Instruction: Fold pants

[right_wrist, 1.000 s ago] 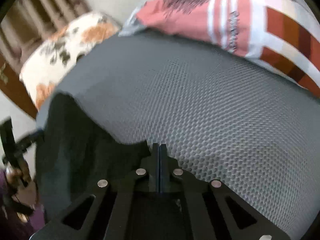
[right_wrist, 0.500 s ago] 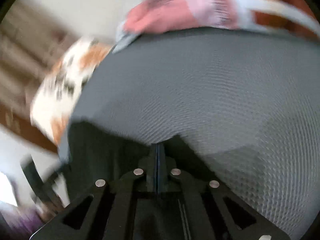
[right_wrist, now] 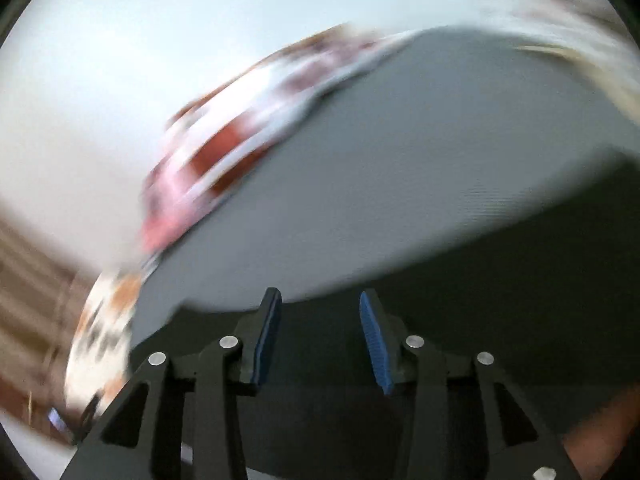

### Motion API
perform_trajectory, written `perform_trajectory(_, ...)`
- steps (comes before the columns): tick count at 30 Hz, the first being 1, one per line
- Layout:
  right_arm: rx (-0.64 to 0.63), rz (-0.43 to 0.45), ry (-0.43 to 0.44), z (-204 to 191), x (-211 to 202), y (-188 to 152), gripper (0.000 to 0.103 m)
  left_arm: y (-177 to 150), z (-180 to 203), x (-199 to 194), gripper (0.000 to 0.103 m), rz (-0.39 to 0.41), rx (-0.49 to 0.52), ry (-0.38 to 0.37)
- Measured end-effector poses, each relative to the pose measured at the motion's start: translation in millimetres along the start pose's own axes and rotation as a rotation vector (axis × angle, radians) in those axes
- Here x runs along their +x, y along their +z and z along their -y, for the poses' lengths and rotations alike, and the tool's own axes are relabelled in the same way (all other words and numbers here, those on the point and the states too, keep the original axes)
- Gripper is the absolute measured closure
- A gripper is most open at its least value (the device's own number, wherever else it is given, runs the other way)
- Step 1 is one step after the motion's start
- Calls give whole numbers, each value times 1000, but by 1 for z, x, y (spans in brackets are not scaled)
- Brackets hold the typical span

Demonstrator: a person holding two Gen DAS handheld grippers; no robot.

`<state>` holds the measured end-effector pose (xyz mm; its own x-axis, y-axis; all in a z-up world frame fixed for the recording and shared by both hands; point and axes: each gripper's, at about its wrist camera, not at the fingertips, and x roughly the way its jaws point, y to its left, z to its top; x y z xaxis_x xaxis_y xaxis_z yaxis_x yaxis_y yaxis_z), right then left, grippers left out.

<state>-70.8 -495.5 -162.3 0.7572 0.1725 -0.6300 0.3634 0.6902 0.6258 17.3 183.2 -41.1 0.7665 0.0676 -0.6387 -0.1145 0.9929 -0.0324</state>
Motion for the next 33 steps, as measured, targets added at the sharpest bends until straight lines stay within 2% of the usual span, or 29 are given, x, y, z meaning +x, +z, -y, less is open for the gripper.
perform_trajectory(2,137,62,-54,67,-37,1,63,2,29,10,14,-40,31,-74)
perform_trajectory(4,260,106,-69,126,-66,3,63,-1,63,27,14,-88,79,-133)
perform_trajectory(6,383,150,-24,171,-88,0,63,-9,91,43,14,-155,118,-177)
perform_trajectory(9,459,156,56,196,-92,-5,63,-25,123,63,14,-241,154,-218)
perform_trajectory(12,498,135,100,201,-84,-5,63,-37,140,71,14,-292,175,-221)
perform_trajectory(16,493,108,129,194,-71,-2,61,-44,146,74,14,-297,219,-194)
perform_trajectory(19,459,112,101,189,-69,1,59,-46,143,74,14,-289,208,-209)
perform_trajectory(22,475,115,151,184,-71,3,59,-47,137,72,14,-280,192,-225)
perform_trajectory(26,428,81,100,174,-62,9,59,-48,135,72,14,-281,180,-235)
perform_trajectory(31,452,94,113,171,-46,13,56,-48,134,73,14,-278,174,-239)
perform_trajectory(33,411,86,47,163,-40,16,66,-47,134,73,14,-280,172,-237)
